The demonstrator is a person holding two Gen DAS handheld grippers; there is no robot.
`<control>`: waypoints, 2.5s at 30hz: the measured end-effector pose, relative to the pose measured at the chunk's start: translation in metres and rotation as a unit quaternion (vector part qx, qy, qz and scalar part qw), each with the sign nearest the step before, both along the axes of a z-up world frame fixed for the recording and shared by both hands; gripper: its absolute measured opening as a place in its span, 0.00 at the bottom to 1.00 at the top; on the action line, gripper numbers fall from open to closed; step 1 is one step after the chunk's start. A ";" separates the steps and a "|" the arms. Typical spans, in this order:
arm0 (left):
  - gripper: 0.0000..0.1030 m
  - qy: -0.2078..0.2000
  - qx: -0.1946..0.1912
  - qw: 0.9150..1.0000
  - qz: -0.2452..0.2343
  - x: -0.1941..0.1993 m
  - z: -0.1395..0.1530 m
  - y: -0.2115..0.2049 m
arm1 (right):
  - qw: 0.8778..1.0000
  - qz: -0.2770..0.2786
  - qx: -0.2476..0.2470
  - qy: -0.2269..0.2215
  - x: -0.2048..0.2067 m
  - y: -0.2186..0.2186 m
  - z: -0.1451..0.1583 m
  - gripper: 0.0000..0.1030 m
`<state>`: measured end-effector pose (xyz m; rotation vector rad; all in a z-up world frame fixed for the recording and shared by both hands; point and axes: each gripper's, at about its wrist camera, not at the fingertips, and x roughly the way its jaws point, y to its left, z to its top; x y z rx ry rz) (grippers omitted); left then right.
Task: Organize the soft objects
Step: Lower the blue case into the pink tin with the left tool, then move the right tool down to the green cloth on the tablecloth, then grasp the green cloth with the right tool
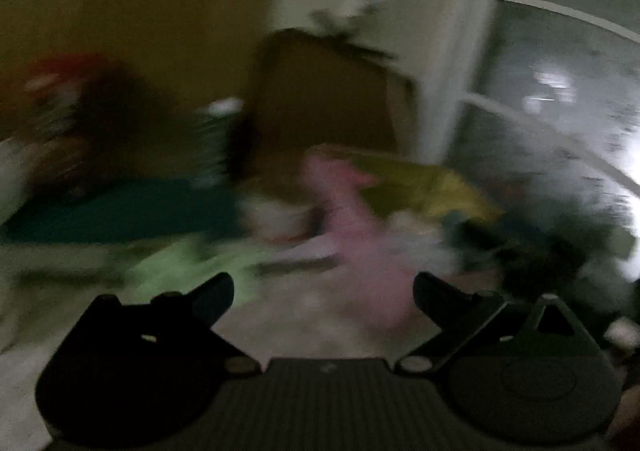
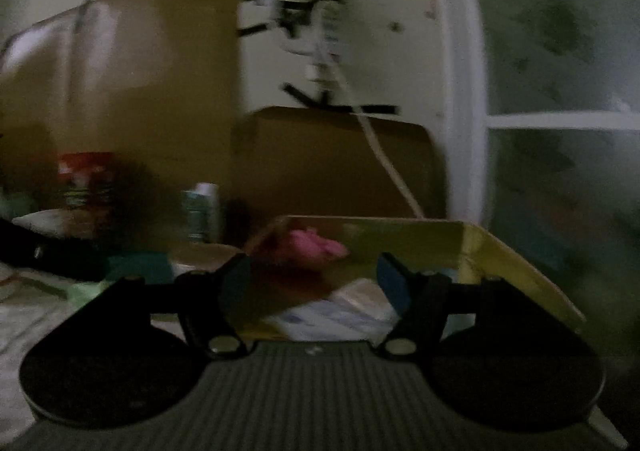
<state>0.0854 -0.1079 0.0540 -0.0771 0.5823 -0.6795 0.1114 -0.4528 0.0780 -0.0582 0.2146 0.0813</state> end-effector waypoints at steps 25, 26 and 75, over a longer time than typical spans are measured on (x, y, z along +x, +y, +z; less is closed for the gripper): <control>0.97 0.044 0.004 0.989 0.143 0.023 -0.062 0.102 | 0.961 0.174 -0.047 0.209 0.112 0.154 -0.062 0.17; 0.97 0.045 0.003 0.989 0.142 0.024 -0.063 0.102 | 0.961 0.176 -0.051 0.207 0.108 0.153 -0.062 0.11; 1.00 0.041 0.056 0.987 0.142 0.020 -0.063 0.088 | 0.949 0.258 -0.020 0.180 -0.022 0.137 -0.061 0.54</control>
